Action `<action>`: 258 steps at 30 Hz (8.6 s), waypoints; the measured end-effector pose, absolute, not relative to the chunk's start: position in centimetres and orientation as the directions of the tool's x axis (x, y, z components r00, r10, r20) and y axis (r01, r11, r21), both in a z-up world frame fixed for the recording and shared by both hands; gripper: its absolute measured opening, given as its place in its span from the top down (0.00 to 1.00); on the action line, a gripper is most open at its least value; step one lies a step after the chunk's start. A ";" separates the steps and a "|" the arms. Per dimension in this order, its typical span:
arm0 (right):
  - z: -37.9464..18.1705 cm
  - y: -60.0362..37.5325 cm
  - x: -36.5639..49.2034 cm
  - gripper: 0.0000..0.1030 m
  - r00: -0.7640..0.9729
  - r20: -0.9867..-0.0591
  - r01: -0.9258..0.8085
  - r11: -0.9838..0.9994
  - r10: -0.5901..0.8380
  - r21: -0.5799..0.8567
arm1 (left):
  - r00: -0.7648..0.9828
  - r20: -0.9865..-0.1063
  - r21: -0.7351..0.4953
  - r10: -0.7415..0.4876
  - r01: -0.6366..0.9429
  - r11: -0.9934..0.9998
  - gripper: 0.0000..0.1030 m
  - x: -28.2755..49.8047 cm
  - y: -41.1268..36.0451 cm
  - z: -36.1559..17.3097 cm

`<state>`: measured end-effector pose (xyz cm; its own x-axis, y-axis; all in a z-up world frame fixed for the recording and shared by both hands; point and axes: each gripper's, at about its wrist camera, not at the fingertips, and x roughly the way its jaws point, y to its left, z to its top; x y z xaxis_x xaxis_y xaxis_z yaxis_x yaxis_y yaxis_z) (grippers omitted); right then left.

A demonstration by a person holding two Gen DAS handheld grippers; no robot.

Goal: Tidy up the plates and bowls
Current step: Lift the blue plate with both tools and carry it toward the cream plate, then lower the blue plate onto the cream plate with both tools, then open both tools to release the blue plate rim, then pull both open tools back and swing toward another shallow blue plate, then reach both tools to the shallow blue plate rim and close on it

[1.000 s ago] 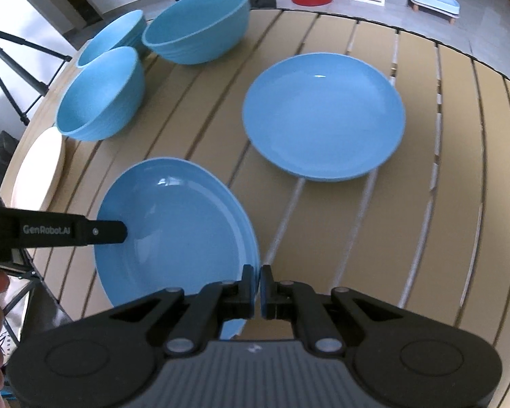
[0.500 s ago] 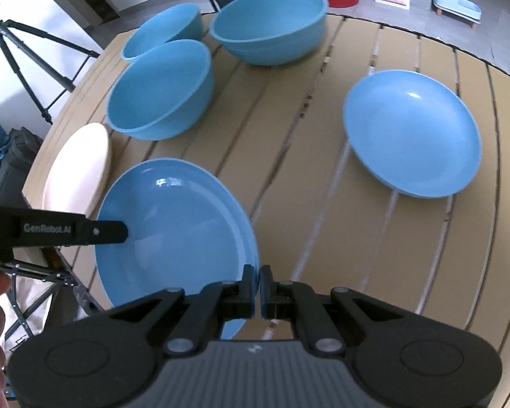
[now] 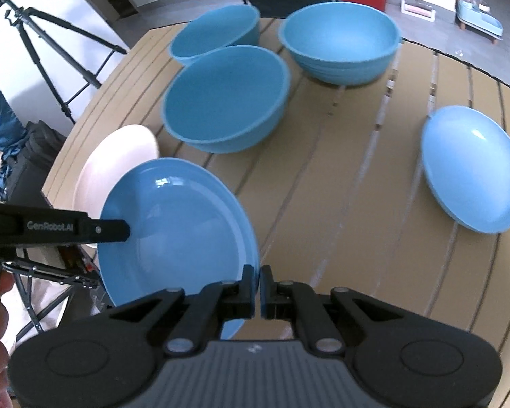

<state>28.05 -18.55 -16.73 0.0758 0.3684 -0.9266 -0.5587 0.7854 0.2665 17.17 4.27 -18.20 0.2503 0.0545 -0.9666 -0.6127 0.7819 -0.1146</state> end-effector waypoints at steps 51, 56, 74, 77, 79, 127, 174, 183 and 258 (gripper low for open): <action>-23.6 3.5 27.8 0.96 0.001 -0.958 -0.530 0.813 0.286 0.242 | 0.175 -0.985 -0.106 0.007 -0.629 0.770 0.88 18.1 23.7 -24.9; -23.8 3.8 27.8 0.96 -0.001 -0.959 -0.528 0.814 0.283 0.241 | 0.173 -0.985 -0.106 0.005 -0.627 0.772 0.88 18.3 23.8 -25.2; -23.8 4.0 27.8 0.94 0.028 -0.960 -0.518 0.826 0.277 0.223 | 0.186 -0.982 -0.130 -0.017 -0.618 0.775 0.88 17.9 24.1 -26.0; -23.9 4.0 27.7 0.91 0.023 -0.961 -0.514 0.828 0.276 0.226 | 0.195 -0.981 -0.131 -0.010 -0.619 0.775 0.87 17.6 24.2 -25.8; -23.8 3.9 27.7 0.87 0.024 -0.961 -0.513 0.829 0.274 0.224 | 0.204 -0.979 -0.136 -0.010 -0.616 0.776 0.86 17.4 24.3 -25.5; -10.5 -4.1 23.4 0.00 0.153 -0.932 -0.468 0.855 0.327 0.223 | 0.320 -0.939 -0.077 0.129 -0.558 0.826 0.00 10.3 17.7 -10.0; -4.7 -24.4 30.2 0.00 0.252 -0.937 -0.354 0.924 0.241 0.143 | 0.393 -0.917 -0.098 0.071 -0.394 0.914 0.00 21.3 -1.2 -4.2; -6.3 -29.0 33.4 0.00 0.259 -0.942 -0.329 0.936 0.215 0.124 | 0.389 -0.920 -0.108 0.045 -0.362 0.926 0.00 25.7 -5.7 -6.1; -24.6 -36.6 50.1 0.95 0.131 -0.947 -0.303 0.921 0.294 0.244 | 0.172 -0.982 -0.141 -0.074 -0.422 0.896 0.89 42.1 -14.0 -26.3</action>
